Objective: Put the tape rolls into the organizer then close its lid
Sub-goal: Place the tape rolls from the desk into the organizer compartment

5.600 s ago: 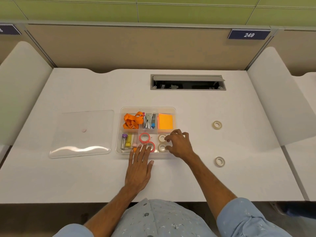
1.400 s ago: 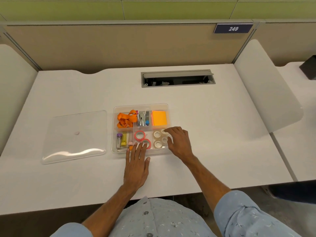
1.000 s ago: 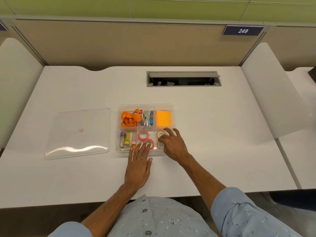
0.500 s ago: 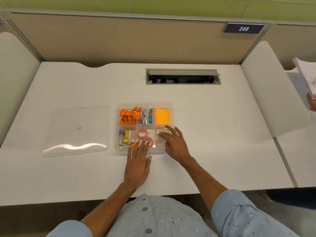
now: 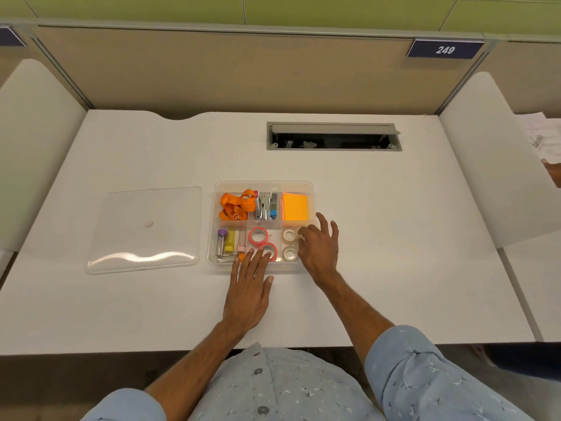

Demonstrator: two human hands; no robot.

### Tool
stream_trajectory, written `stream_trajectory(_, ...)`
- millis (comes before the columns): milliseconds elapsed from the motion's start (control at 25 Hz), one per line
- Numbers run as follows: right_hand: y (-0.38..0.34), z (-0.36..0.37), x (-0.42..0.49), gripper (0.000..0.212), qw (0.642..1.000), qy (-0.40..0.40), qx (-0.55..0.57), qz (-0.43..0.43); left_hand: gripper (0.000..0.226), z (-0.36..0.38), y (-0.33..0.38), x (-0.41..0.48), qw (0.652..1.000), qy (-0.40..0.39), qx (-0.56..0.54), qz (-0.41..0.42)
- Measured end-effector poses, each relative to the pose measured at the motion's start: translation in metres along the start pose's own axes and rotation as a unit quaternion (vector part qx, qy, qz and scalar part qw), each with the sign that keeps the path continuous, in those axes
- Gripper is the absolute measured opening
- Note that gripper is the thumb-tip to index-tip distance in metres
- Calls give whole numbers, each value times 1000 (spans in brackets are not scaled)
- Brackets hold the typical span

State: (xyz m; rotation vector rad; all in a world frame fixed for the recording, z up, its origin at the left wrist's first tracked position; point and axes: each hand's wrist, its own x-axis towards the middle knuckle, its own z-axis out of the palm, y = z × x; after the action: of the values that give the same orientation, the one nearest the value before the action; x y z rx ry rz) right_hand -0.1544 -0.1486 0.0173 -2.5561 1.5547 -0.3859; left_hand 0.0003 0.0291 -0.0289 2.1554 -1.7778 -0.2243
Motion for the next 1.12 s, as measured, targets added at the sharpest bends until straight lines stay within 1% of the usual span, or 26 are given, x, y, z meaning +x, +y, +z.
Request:
stream_trajectory(240, 4, 3, 7, 14, 1000, -14, -18, -5, 62, -1, 0, 0, 1000, -6, -4, -5)
stream_trajectory(320, 5, 1, 7, 14, 1000, -3, -21, -19, 62, 0, 0, 0, 1000, -8, -5, -8)
stream_trajectory(440, 7, 1, 5, 15, 998, 14, -25, -64, 62, 1, 1, 0, 1000, -8, -2, -12)
stream_trajectory(520, 5, 2, 3, 20, 995, 8, -35, -93, 63, 0, 2, 1, 1000, -11, -2, -15)
stream_trajectory(640, 1, 5, 4, 30, 992, -21, -52, -112, 65, 0, 2, 0, 1000, -14, 0, -14)
stream_trajectory(800, -7, 5, 6, 35, 991, -44, -50, -112, 64, 0, 0, 0, 1000, -18, -7, -12)
stream_trajectory(960, -6, 6, 8, 30, 991, -50, -49, -114, 65, -2, 0, 1, 1000, -17, -21, -8)
stream_trajectory(1040, -5, 5, 8, 29, 992, -40, -44, -114, 66, -4, 0, 0, 1000, -17, -18, -2)
stream_trajectory(1120, -2, 6, 6, 28, 996, -3, -27, -88, 66, -4, -1, 0, 1000, -19, -19, -2)
